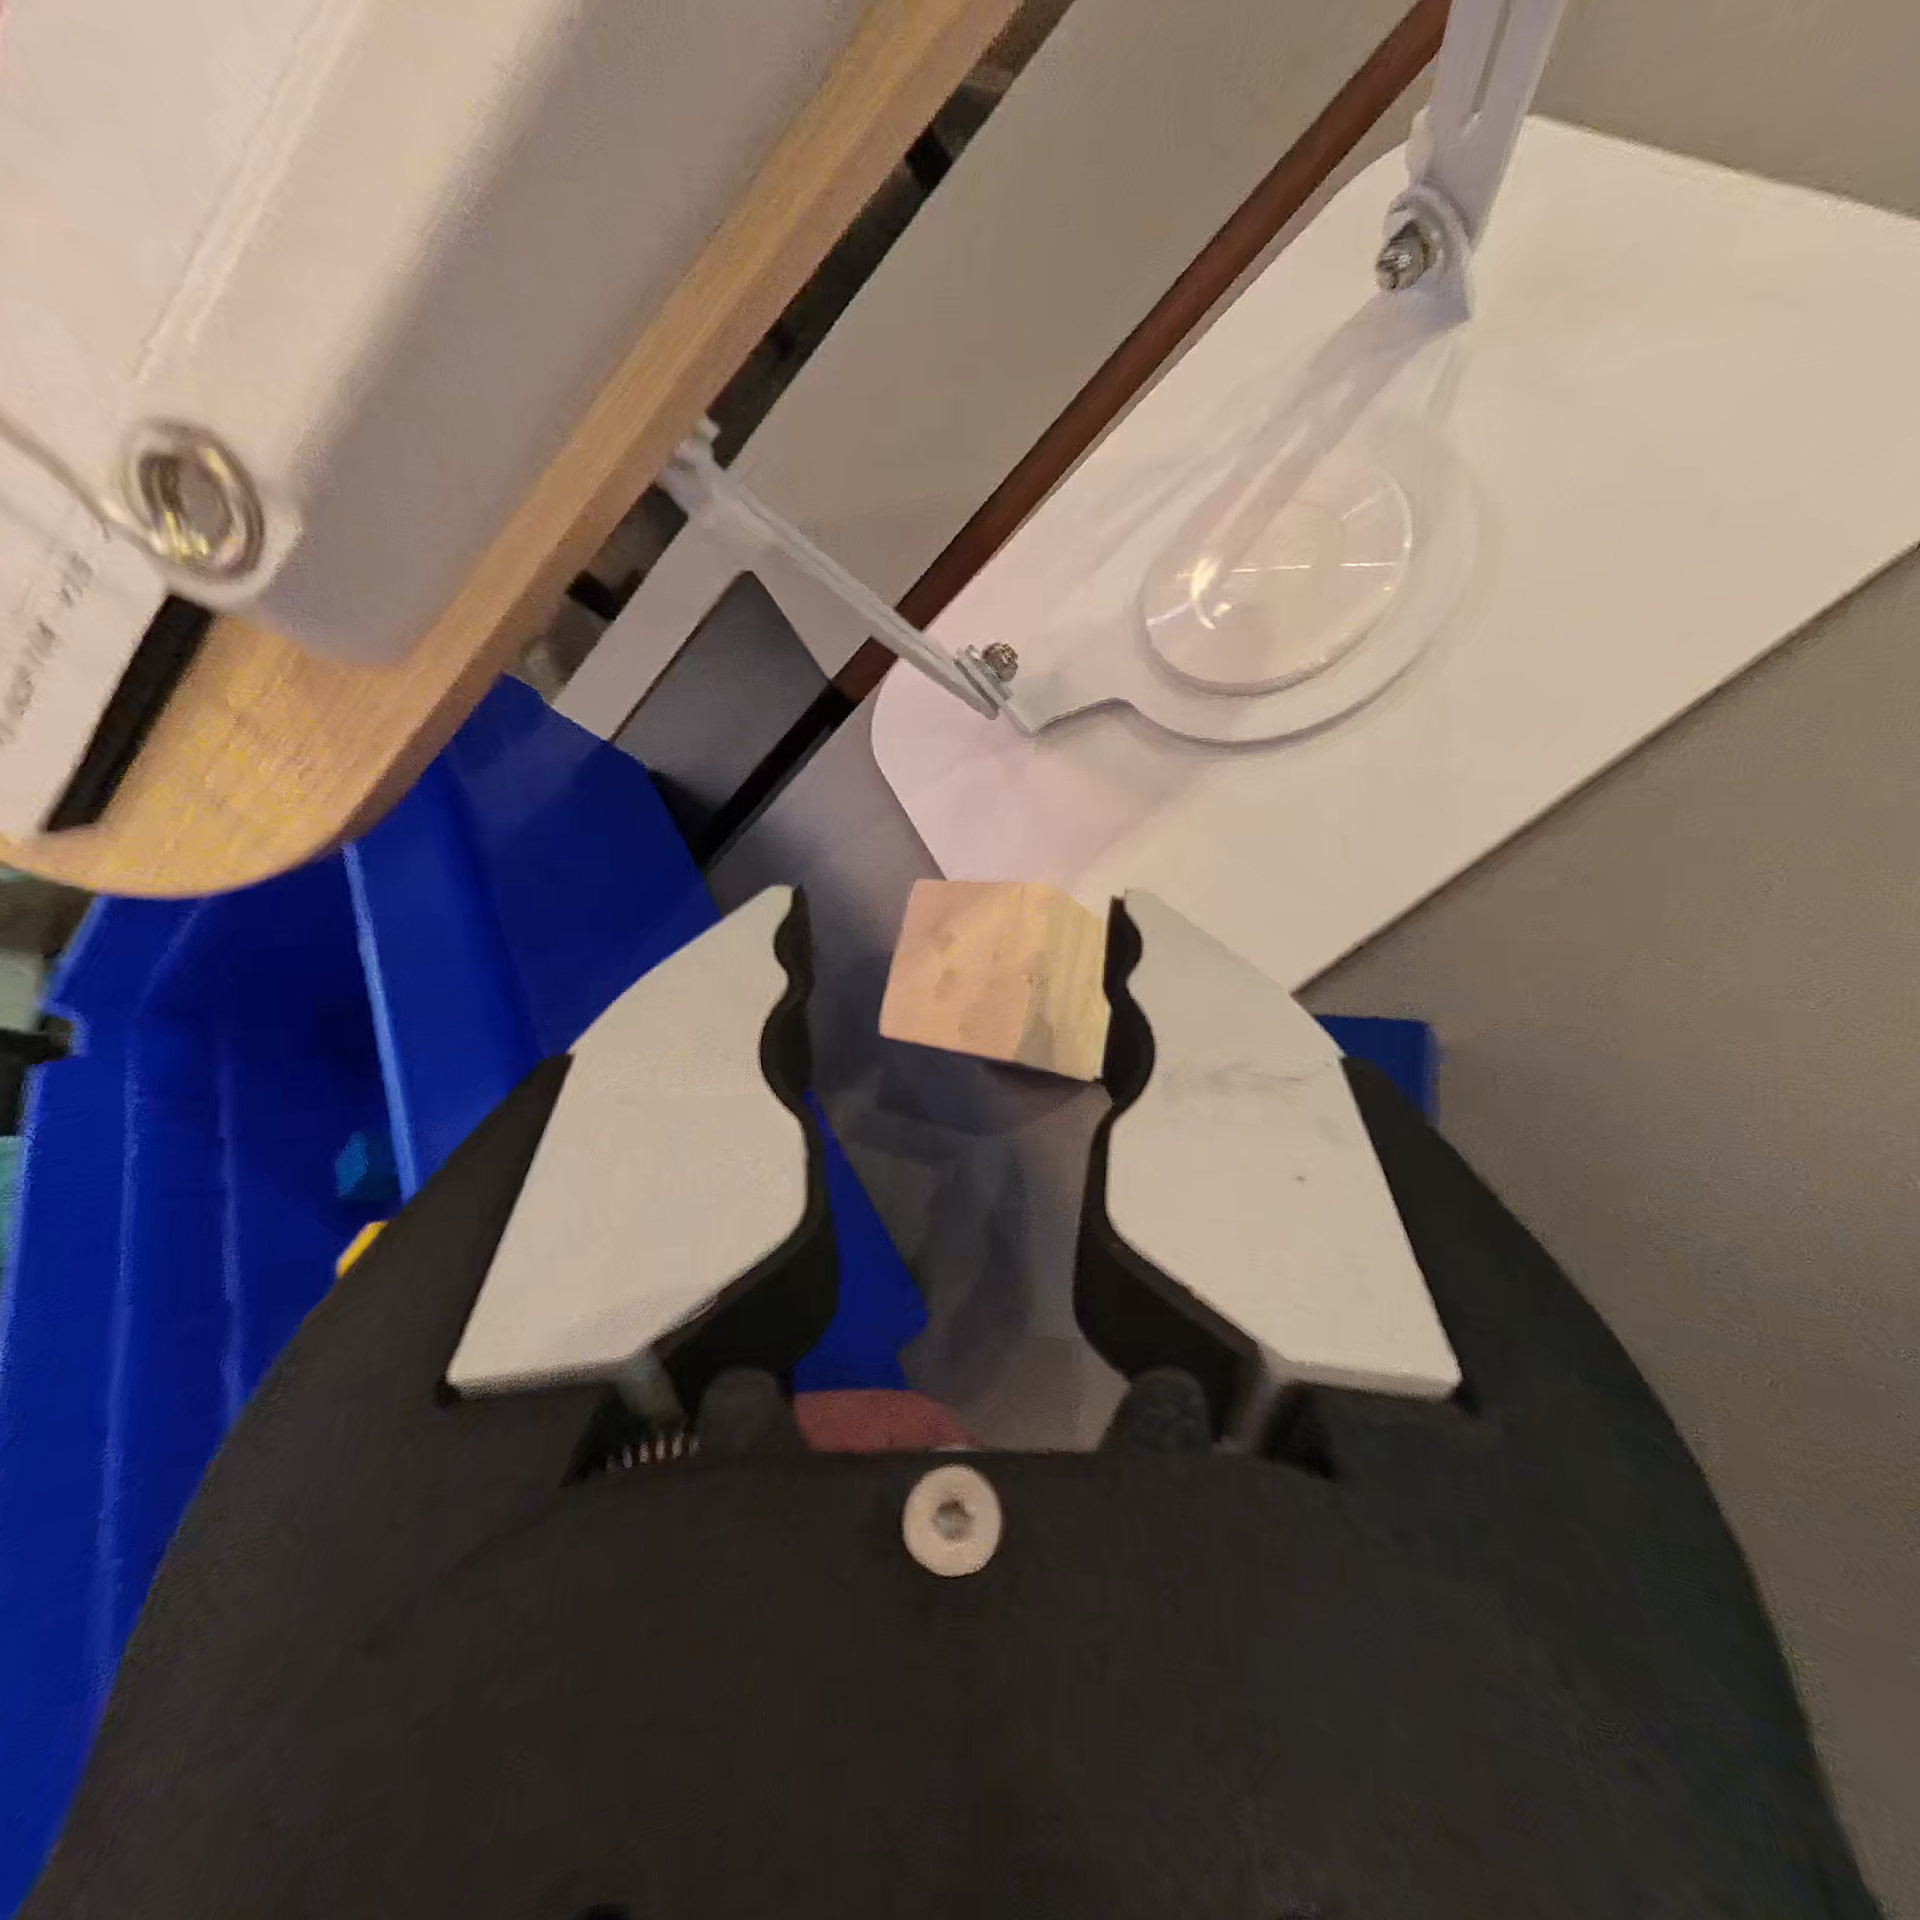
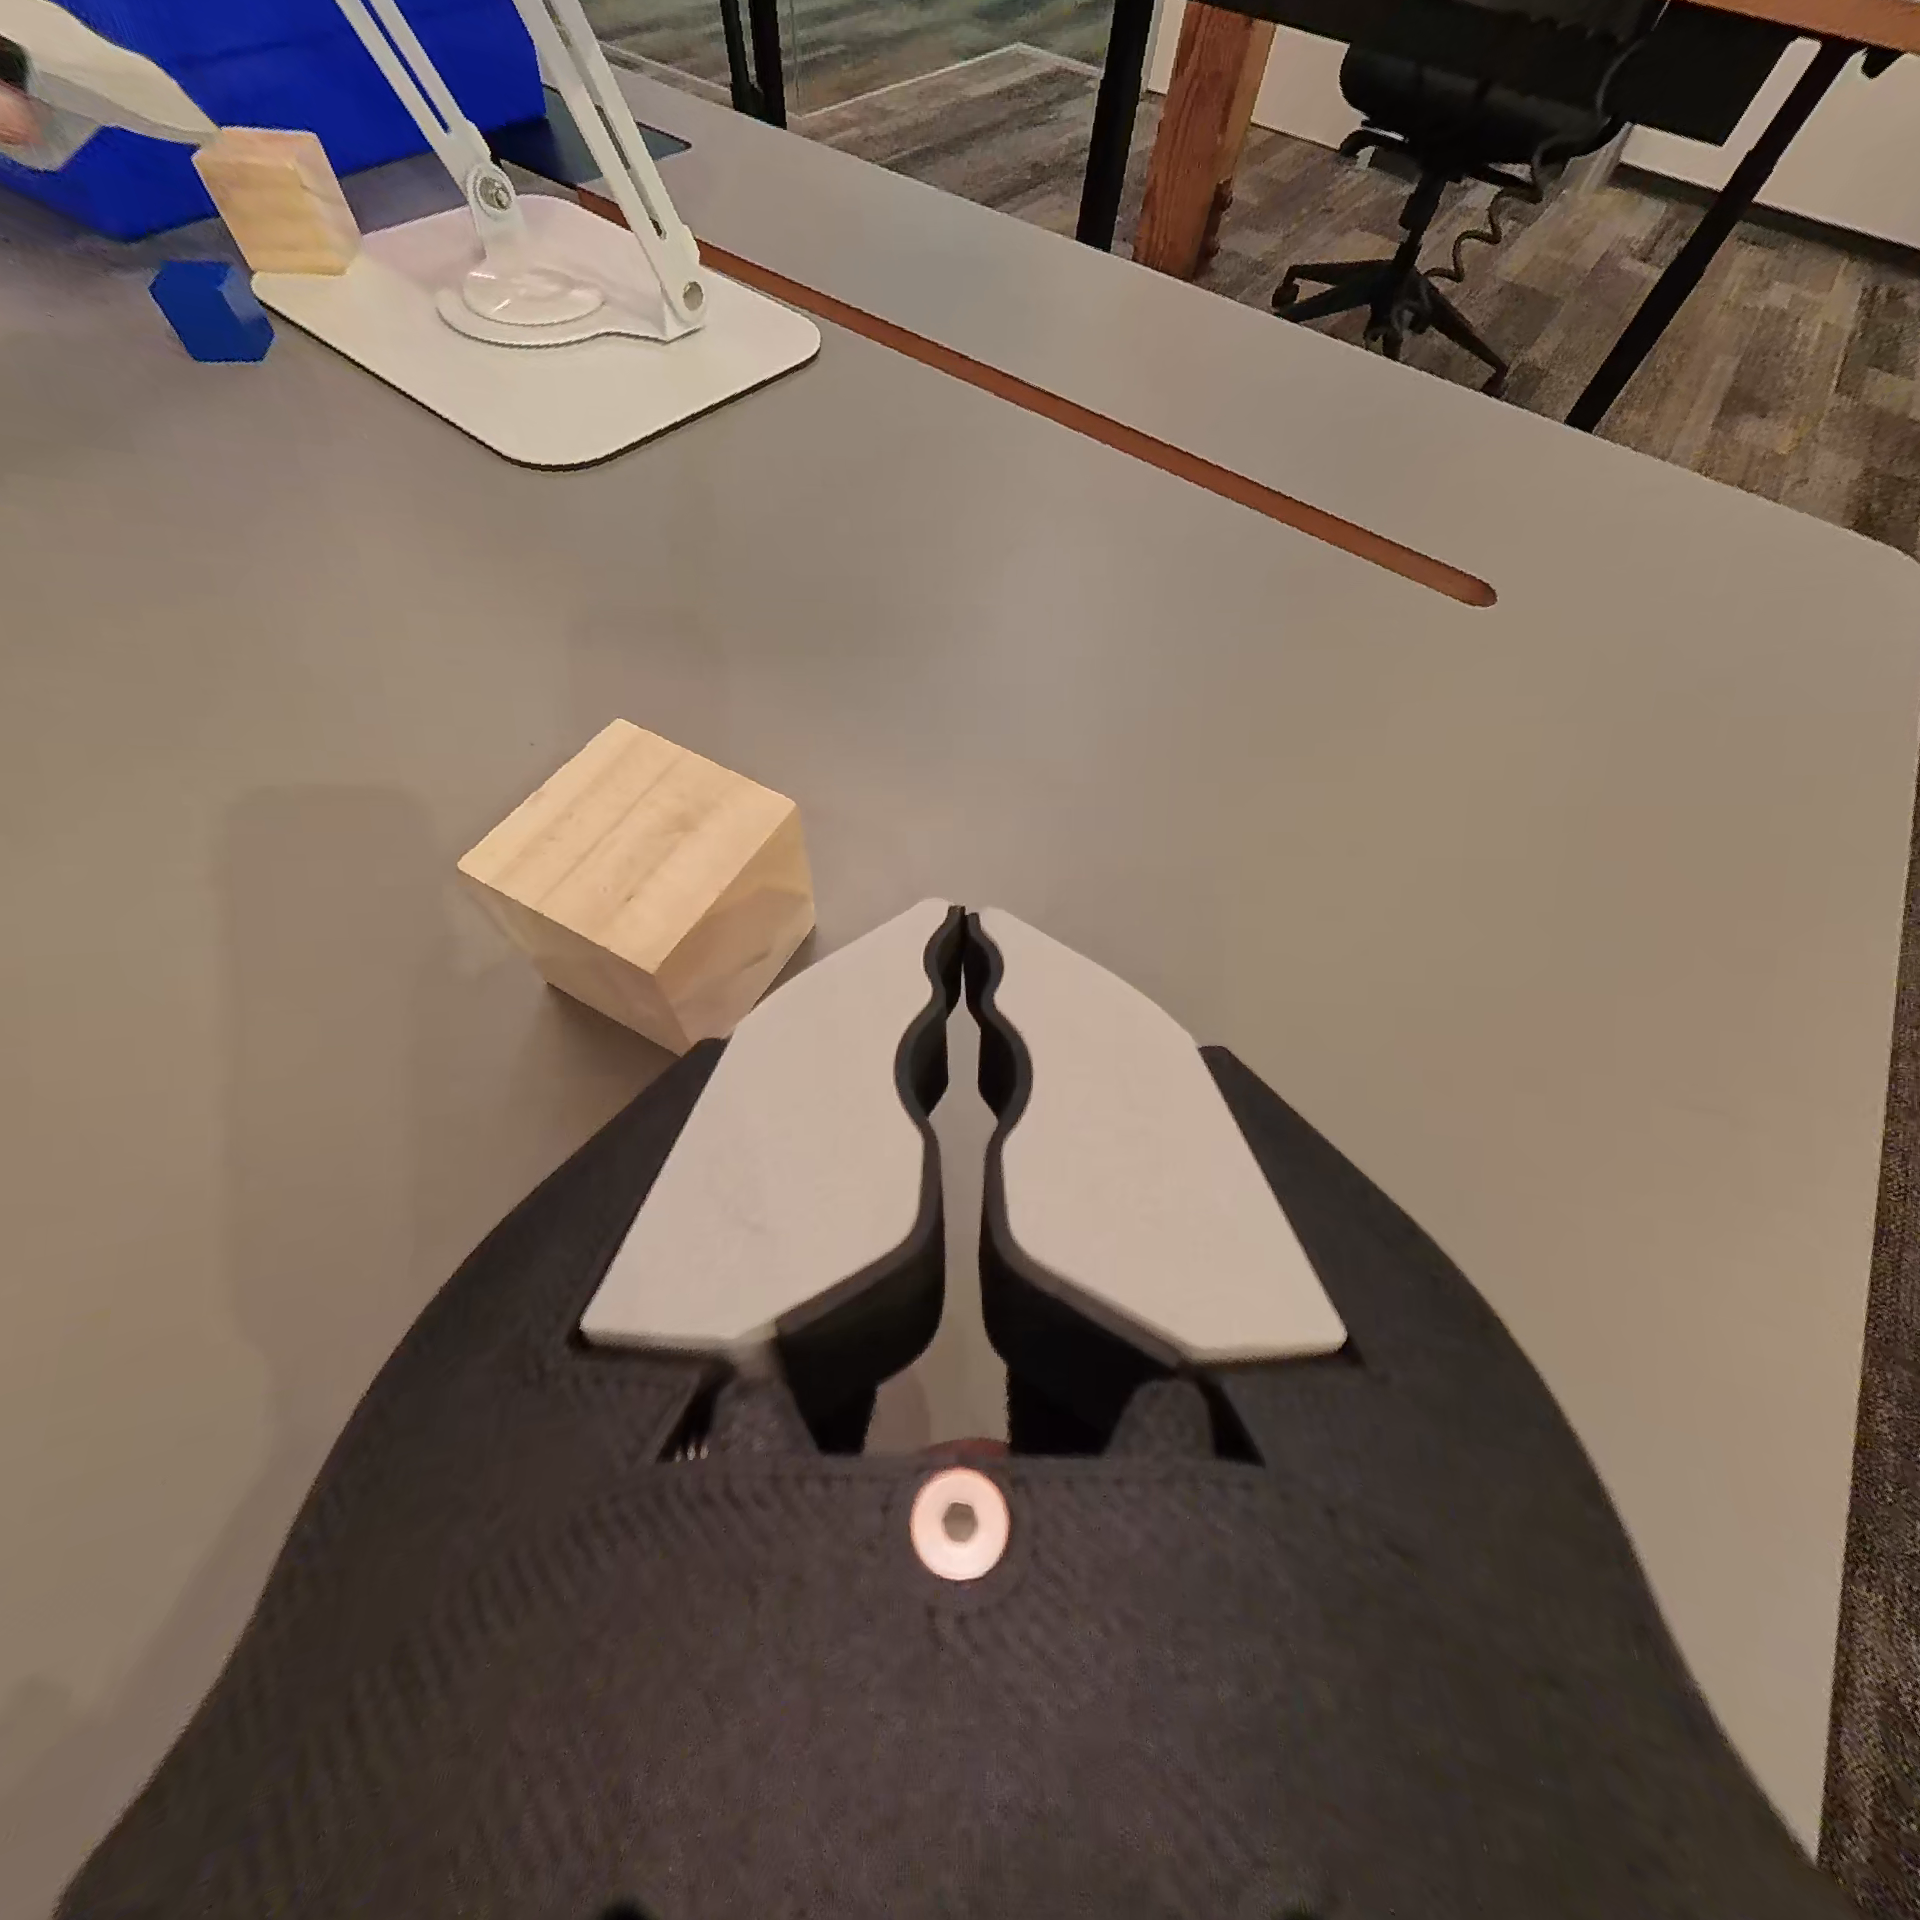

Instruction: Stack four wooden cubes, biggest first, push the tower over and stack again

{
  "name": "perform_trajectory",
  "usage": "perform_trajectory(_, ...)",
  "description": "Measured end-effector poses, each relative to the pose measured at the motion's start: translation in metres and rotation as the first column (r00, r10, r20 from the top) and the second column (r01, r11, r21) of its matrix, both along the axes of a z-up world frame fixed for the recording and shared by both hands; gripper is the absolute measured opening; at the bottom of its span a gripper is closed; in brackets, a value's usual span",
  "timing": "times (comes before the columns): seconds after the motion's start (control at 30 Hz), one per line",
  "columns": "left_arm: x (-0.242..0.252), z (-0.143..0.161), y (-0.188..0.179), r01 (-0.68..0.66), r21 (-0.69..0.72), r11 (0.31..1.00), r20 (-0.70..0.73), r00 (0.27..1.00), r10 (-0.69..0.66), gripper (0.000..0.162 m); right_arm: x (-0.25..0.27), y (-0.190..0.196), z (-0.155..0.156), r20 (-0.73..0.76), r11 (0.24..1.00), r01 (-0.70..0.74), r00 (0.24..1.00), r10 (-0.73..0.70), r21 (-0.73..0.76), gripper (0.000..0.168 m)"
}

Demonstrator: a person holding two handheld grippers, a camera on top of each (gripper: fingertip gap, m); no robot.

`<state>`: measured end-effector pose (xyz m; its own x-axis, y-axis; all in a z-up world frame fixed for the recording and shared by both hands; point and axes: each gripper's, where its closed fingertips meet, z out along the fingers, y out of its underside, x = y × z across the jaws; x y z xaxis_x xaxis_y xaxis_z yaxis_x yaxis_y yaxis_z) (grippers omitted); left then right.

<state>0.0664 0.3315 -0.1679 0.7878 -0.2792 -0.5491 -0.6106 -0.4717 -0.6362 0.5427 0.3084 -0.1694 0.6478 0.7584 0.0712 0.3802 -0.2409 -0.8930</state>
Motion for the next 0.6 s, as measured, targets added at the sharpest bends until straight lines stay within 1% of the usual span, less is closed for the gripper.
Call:
perform_trajectory(0.07,-0.004,-0.002,0.006,-0.028,-0.007,1.000,-0.052,0.998,0.028,0.051,0.000,0.000,0.001,-0.003,1.000,0.000,1.000,0.000,0.003,0.000)
perform_trajectory(0.13,-0.006,-0.009,0.011,-0.040,-0.032,0.999,-0.066,0.997,0.038,0.053,0.000,-0.001,0.002,-0.002,1.000,-0.004,1.000,0.004,0.006,0.000)
perform_trajectory(0.2,-0.006,-0.021,0.010,-0.037,-0.092,0.995,-0.039,0.999,0.034,0.056,-0.001,-0.002,0.003,-0.001,1.000,-0.009,1.000,0.009,0.010,0.000)
perform_trajectory(0.27,-0.012,-0.024,0.012,-0.047,-0.090,0.995,-0.036,0.998,0.044,0.060,-0.003,-0.003,0.003,0.003,1.000,-0.016,1.000,0.016,0.013,0.000)
perform_trajectory(0.33,-0.013,-0.030,0.011,-0.046,-0.127,0.991,-0.001,0.999,0.046,0.066,-0.004,-0.003,0.004,0.002,1.000,-0.021,1.000,0.021,0.015,0.000)
perform_trajectory(0.37,-0.015,-0.032,0.011,-0.046,-0.131,0.990,-0.015,0.999,0.044,0.068,-0.004,-0.004,0.004,0.001,1.000,-0.021,1.000,0.021,0.015,0.000)
perform_trajectory(0.53,-0.019,-0.046,0.012,-0.068,-0.202,0.977,-0.021,0.998,0.065,0.068,-0.004,-0.003,0.004,-0.002,1.000,-0.020,1.000,0.020,0.013,0.000)
perform_trajectory(0.57,-0.019,-0.053,0.011,-0.071,-0.235,0.969,-0.011,0.997,0.071,0.068,-0.004,-0.004,0.003,-0.001,1.000,-0.021,1.000,0.021,0.011,0.000)
perform_trajectory(0.6,-0.017,-0.055,0.012,-0.067,-0.242,0.968,0.017,0.997,0.073,0.062,-0.004,-0.003,0.003,0.000,1.000,-0.021,1.000,0.021,0.010,0.000)
